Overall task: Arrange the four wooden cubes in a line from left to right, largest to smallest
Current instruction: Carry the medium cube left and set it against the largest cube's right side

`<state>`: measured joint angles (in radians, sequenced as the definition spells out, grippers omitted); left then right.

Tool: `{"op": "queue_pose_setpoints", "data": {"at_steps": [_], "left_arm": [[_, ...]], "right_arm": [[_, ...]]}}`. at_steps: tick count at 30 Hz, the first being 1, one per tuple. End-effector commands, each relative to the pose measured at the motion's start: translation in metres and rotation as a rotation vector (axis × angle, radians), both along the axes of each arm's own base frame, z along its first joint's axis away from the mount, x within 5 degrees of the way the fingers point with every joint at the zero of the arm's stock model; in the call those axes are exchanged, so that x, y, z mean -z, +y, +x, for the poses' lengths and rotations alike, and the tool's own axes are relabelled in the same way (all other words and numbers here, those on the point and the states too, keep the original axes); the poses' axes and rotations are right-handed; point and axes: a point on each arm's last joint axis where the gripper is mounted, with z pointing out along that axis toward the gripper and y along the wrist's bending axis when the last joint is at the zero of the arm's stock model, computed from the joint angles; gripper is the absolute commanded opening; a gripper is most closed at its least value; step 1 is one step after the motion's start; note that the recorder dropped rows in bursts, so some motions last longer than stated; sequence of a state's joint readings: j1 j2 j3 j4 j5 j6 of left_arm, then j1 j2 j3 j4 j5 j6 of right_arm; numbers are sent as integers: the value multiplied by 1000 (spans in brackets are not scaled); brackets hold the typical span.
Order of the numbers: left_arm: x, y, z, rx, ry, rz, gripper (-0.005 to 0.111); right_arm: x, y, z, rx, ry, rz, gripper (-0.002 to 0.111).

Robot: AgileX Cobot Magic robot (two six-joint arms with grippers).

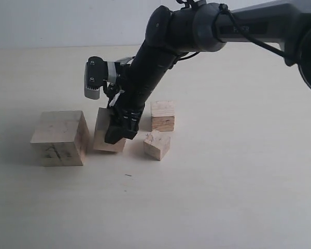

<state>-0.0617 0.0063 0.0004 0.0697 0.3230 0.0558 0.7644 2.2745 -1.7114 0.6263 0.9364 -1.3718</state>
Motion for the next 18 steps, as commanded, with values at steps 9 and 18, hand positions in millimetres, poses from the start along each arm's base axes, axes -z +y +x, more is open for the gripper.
{"op": "queue_pose_setpoints", "data": {"at_steps": [9,18], "left_arm": [[-1,0,0,-3,-13,1,0],[-1,0,0,-3,-13,1,0]], "right_arm": [[20,12,-10,0,5,-38,14],[17,17,-9,49,23,17,51]]}}
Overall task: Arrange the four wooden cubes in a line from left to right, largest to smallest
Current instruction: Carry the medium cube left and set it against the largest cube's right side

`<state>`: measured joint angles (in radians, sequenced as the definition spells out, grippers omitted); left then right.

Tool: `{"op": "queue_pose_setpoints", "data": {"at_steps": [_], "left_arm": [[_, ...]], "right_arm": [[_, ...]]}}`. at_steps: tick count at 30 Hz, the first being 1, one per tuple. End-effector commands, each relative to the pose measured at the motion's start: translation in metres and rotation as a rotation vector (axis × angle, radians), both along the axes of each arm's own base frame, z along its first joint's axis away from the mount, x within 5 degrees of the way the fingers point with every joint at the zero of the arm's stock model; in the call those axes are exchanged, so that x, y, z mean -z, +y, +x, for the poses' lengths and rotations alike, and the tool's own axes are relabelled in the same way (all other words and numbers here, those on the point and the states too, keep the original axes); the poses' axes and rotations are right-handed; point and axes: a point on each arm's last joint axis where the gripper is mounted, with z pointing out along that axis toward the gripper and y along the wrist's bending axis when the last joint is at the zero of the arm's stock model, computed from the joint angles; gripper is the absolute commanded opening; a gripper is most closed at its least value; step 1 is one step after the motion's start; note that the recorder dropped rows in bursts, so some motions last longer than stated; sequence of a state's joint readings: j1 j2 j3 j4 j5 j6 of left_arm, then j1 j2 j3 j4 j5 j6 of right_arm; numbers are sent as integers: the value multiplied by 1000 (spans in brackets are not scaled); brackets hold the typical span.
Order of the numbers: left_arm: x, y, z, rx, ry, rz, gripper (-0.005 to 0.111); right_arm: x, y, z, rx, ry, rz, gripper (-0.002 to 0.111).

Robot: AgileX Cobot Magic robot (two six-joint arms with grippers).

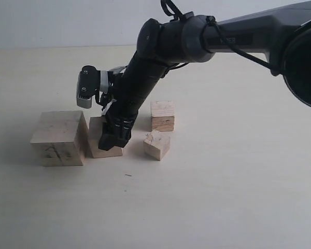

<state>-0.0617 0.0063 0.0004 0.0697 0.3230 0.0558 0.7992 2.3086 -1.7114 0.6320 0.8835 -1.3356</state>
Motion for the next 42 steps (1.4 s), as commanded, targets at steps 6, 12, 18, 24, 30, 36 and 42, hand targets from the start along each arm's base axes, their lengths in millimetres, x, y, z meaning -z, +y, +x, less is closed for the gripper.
{"op": "queue_pose_setpoints", "data": {"at_steps": [6,12,18,24,30,36,42], "left_arm": [[-1,0,0,-3,-13,1,0],[-1,0,0,-3,-13,1,0],[-1,0,0,-3,-13,1,0],[-1,0,0,-3,-13,1,0],[-1,0,0,-3,-13,1,0],[-1,0,0,-3,-13,1,0],[-1,0,0,-3,-13,1,0]], "right_arm": [[1,7,-2,29,12,37,51],[12,12,-6,36,8,23,51],[12,13,-6,44,7,24,52],[12,13,-6,51,15,21,65],[13,12,-8,43,39,10,77],[9,12,-8,52,36,14,84],[2,11,-7,67,27,21,95]]}}
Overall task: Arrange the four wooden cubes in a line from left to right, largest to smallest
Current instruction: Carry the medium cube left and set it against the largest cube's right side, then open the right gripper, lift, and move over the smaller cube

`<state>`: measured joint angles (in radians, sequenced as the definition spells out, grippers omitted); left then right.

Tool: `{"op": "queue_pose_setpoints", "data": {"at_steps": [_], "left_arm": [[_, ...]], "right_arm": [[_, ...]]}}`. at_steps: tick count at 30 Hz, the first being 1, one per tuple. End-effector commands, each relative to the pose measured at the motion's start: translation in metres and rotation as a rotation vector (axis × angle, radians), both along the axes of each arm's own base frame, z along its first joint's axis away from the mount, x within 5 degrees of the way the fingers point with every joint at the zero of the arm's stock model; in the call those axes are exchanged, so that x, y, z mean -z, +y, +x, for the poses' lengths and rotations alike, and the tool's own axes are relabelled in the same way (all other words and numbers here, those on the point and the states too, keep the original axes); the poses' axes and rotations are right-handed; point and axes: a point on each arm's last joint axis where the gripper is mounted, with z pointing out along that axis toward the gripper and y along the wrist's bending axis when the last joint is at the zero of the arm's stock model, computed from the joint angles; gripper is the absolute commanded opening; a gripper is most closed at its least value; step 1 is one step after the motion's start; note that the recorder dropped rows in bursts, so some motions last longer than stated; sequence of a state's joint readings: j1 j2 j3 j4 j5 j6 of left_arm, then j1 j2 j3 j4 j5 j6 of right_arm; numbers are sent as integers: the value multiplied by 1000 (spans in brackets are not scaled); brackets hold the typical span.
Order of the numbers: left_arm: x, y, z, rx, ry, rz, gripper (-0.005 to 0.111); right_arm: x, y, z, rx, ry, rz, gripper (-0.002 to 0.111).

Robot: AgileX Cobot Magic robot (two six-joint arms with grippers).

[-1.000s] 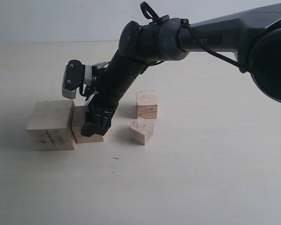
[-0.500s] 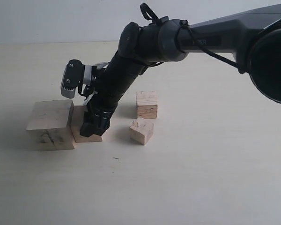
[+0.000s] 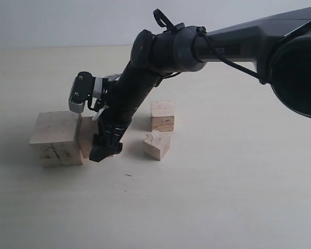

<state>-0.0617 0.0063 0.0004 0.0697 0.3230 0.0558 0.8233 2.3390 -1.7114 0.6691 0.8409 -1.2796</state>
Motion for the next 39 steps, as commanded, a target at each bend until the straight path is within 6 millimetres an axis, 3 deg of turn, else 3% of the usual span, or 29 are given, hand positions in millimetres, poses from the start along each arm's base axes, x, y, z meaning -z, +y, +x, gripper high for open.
{"op": "queue_pose_setpoints", "data": {"at_steps": [1,7,13,22,27,30,33,36,39], "left_arm": [[-1,0,0,-3,-13,1,0],[-1,0,0,-3,-13,1,0],[-1,0,0,-3,-13,1,0],[-1,0,0,-3,-13,1,0],[-1,0,0,-3,-13,1,0],[-1,0,0,-3,-13,1,0],[-1,0,0,-3,-13,1,0],[-1,0,0,-3,-13,1,0],[-1,0,0,-3,-13,1,0]], "right_arm": [[-11,0,0,8,-14,7,96],[-25,-3,-1,0,-43,-11,98],[-55,-8,0,4,-99,7,98],[-97,-37,20,126,-214,-41,98],[-113,-57,41,427,-192,-42,98],[-115,-71,53,719,-110,-65,97],[-108,-95,63,1195,-51,-205,93],[-101,-96,66,1231,-66,-225,91],[-91,-85,60,1256,106,-185,91]]}}
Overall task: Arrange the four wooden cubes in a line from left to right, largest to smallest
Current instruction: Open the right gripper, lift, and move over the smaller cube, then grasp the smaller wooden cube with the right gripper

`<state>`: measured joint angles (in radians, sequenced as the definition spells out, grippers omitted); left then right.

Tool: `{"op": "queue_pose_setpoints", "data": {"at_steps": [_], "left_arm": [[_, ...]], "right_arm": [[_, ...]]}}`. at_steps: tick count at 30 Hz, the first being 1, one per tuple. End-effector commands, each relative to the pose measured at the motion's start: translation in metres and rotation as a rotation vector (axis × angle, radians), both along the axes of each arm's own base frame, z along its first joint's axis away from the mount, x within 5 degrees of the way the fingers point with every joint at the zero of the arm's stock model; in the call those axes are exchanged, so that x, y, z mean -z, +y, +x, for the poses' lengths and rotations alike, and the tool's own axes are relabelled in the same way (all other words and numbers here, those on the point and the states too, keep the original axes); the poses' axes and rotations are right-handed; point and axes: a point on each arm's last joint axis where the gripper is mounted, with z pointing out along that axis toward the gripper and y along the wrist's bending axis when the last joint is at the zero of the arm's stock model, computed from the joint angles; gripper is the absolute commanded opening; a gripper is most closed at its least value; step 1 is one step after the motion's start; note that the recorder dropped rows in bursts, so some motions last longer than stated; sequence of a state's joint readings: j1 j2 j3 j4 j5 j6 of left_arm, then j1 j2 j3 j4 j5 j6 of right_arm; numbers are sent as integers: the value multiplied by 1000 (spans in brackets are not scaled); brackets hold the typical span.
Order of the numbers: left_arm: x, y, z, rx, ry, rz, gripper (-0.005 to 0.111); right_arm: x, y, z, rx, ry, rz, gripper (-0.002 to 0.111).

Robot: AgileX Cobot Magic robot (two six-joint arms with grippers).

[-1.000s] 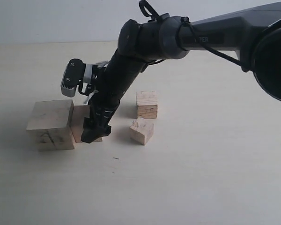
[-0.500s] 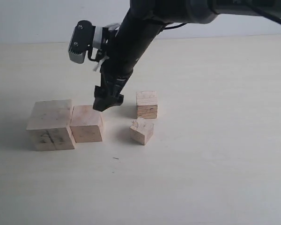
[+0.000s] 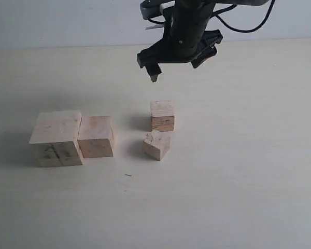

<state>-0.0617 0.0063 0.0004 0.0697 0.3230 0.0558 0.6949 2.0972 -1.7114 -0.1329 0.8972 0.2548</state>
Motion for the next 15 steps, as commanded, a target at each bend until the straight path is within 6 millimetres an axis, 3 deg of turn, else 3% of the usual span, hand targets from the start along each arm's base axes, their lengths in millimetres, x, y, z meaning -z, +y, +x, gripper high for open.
{"op": "queue_pose_setpoints", "data": {"at_steps": [1,7,15], "left_arm": [[-1,0,0,-3,-13,1,0],[-1,0,0,-3,-13,1,0],[-1,0,0,-3,-13,1,0]], "right_arm": [[10,9,-4,61,108,103,91],[46,8,-7,104,235,22,91],[59,13,-9,105,292,50,88]]}}
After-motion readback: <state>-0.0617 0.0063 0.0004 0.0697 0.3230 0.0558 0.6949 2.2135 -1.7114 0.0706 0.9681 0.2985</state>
